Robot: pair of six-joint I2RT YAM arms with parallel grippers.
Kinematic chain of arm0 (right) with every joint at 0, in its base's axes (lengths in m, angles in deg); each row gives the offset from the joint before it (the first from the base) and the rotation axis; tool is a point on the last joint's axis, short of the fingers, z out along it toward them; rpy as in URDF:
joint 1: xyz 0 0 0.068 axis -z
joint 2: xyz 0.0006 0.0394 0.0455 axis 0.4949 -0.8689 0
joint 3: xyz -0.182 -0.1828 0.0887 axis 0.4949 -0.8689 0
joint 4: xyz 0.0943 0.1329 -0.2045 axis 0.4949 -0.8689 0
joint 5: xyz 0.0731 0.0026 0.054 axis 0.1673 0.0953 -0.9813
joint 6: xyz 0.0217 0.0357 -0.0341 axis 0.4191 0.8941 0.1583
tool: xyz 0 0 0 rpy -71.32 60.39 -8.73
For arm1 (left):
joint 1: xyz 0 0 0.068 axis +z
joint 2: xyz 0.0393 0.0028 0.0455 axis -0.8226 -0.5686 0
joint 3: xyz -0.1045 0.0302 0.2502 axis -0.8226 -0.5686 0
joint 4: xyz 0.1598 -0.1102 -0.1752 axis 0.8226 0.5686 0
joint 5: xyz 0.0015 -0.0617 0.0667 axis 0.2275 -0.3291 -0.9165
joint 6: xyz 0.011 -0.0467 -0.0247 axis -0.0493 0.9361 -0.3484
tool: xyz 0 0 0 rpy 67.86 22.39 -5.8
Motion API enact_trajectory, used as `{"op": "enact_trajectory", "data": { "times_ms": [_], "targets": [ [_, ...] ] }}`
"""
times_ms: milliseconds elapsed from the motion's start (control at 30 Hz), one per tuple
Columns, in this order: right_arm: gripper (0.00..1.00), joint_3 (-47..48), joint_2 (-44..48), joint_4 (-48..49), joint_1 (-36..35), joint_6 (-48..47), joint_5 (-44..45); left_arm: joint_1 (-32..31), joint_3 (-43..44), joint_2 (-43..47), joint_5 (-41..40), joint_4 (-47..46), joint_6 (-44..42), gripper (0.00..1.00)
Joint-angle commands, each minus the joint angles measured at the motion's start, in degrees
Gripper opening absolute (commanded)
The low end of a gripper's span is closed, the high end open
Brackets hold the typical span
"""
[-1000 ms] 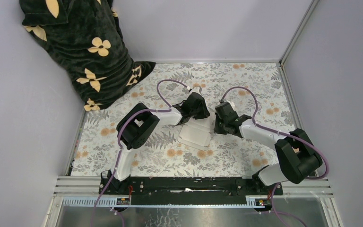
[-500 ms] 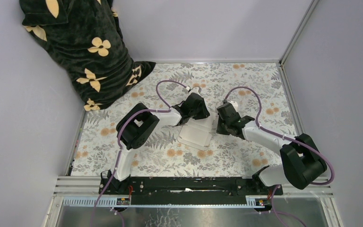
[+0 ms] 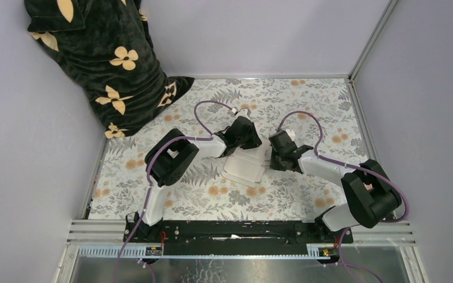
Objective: Fold the paper box
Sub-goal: Fold the paper box at the center of the board.
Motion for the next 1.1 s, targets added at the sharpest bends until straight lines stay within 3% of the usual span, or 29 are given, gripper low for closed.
{"op": "enact_trajectory", "data": {
  "times_ms": [0,1067],
  "targets": [
    [0.17,1.3,-0.9,1.8,-0.5,0.8,0.9,-0.2,-4.2,-4.8,1.0,14.5,-1.2,0.33],
    [0.15,13.8,-9.9,-0.5,-4.9,0.0,3.4,-0.1,-4.8,-5.4,2.2,13.3,-1.7,0.32]
  ]
}}
